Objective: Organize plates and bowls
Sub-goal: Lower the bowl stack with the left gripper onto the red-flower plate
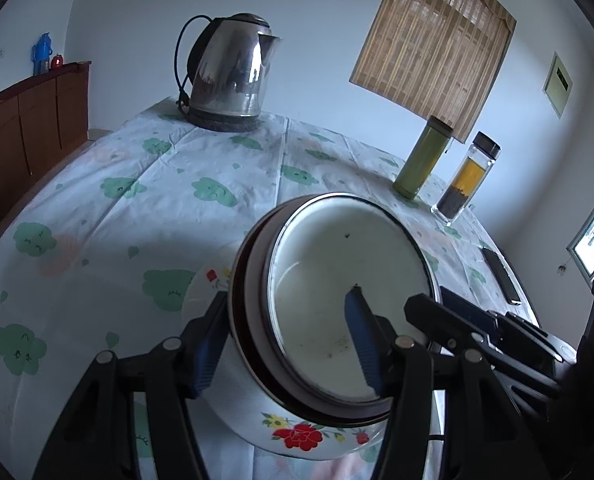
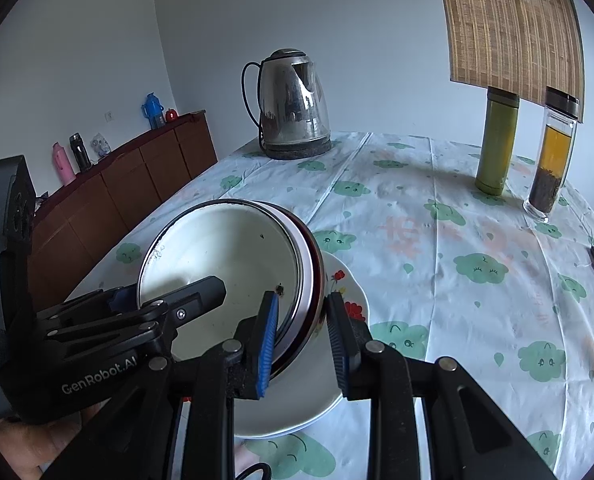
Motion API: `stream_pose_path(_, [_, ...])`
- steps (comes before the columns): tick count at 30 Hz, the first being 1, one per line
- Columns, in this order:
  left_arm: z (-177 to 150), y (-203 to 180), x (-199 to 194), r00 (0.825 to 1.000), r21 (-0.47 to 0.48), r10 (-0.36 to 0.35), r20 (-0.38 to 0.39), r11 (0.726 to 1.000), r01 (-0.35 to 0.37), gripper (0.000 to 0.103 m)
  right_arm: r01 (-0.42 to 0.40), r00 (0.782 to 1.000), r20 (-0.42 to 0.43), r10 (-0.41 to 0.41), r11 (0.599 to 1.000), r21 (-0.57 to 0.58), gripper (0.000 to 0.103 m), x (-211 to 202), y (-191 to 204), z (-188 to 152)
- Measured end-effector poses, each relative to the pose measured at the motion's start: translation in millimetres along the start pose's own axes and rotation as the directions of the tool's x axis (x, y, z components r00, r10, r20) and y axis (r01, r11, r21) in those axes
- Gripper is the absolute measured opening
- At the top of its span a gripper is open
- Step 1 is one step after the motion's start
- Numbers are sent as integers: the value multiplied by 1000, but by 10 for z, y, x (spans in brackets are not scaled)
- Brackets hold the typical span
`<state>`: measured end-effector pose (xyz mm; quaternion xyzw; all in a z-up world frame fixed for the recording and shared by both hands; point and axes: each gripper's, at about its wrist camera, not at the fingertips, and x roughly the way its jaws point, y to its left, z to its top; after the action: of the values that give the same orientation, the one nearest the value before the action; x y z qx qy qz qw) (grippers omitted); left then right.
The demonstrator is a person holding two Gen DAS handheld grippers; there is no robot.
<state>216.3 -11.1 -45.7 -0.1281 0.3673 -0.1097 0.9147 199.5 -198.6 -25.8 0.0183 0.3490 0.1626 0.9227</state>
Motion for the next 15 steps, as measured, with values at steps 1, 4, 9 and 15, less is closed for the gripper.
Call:
stream_pose_path(1, [-3, 7, 10, 1000, -2, 0, -4, 1000, 0, 56, 2, 1000, 0, -2, 1000, -1, 27, 2, 4, 0])
stream_pose_path(4, [-8, 29, 49, 1000, -11, -5, -19, 1000, 5, 56, -1, 1000, -4, 1, 1000, 2, 27, 15, -3, -9])
stream_pose_path(9, [-6, 26, 56, 1000, -9, -6, -20, 1000, 6, 56, -4, 1000, -5, 4, 1000, 8, 27, 33, -19, -26])
stream_pose_path(15, [10, -1, 100, 1000, 6, -8, -17, 1000, 8, 57, -8, 1000, 4, 7, 999, 38, 28, 107, -85, -29])
